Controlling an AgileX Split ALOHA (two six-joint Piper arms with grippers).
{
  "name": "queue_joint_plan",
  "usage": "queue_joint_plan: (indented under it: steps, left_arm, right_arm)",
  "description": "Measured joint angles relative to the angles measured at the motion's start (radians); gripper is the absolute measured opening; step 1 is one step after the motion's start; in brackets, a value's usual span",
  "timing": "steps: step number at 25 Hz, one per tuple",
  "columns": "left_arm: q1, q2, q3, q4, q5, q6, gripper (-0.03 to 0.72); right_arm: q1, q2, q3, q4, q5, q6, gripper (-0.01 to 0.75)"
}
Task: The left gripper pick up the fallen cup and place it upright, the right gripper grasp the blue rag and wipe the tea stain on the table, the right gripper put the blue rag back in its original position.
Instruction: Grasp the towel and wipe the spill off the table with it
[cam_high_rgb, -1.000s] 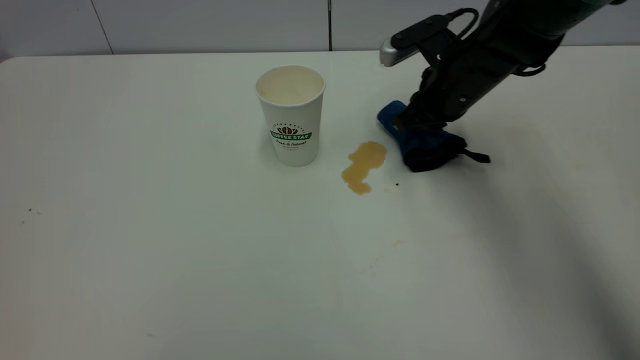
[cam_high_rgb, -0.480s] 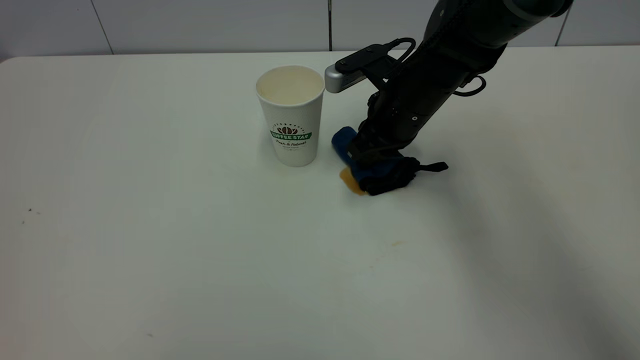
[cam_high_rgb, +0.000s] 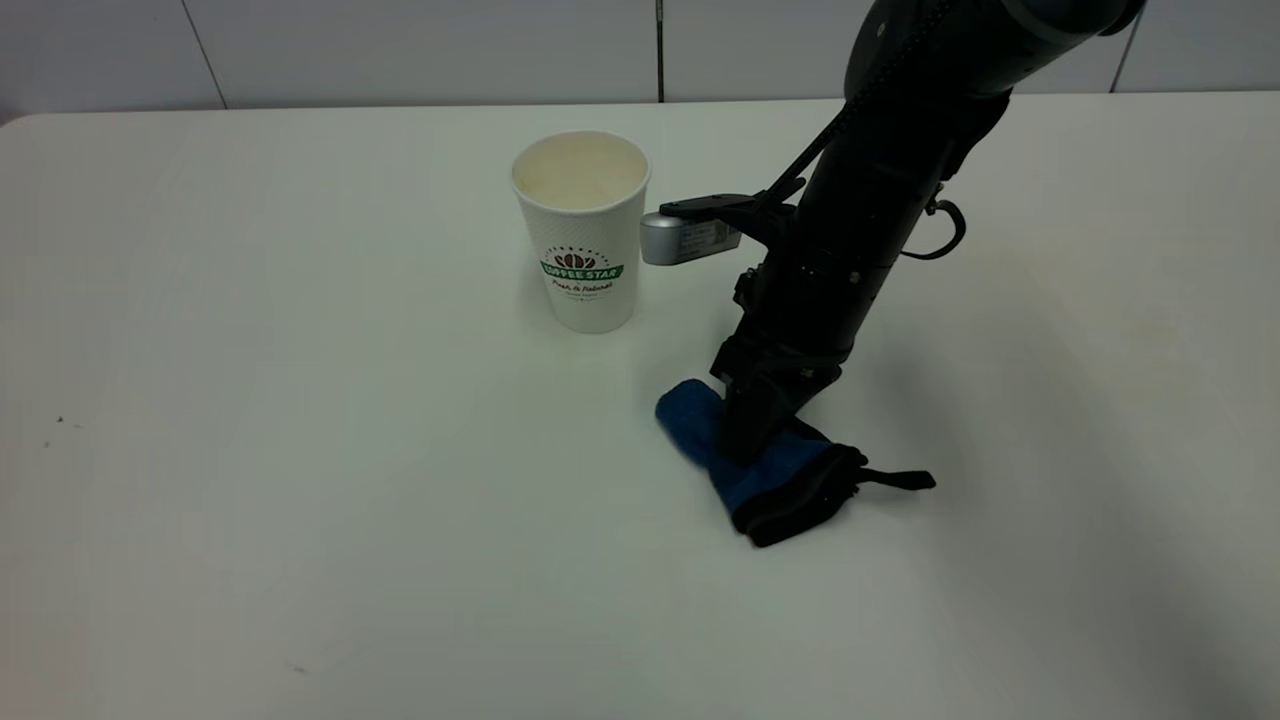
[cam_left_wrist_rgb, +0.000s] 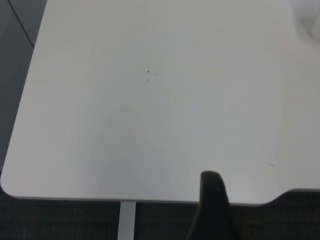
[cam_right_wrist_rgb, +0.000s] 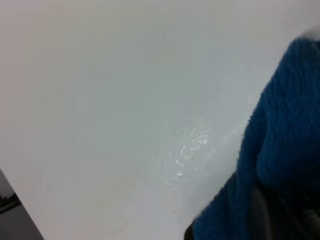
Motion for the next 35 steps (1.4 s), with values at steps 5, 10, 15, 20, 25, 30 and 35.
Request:
queue_joint_plan:
  steps: [5,10,15,20,25,30,35]
  left_arm:
    - [0.0,0.0,0.0,0.0,0.0,0.0,0.566]
    - [0.0,0.0,0.0,0.0,0.0,0.0,0.566]
    - [0.0,0.0,0.0,0.0,0.0,0.0,0.566]
    - [0.0,0.0,0.0,0.0,0.0,0.0,0.566]
    - [0.0,0.0,0.0,0.0,0.0,0.0,0.566]
    - [0.0,0.0,0.0,0.0,0.0,0.0,0.566]
    - [0.0,0.0,0.0,0.0,0.0,0.0,0.566]
  right_arm:
    - [-0.005,-0.001,0.001,-0.009,-0.165,0.047,0.047]
    - [-0.035,-0.003,0.001,-0.029,-0.488,0.137,0.047]
    - [-0.061,0.0,0.001,-0.045,-0.54,0.221,0.049]
    - [-0.02,-0.003,-0.005,-0.034,-0.233,0.254,0.05]
    - [0.029,0.001,-0.005,-0.021,0.029,0.255,0.05]
    - [-0.058,0.001,-0.005,-0.17,0.061,0.304,0.051]
    - [-0.217,-0.015,-0.005,-0.381,-0.054,0.555,0.053]
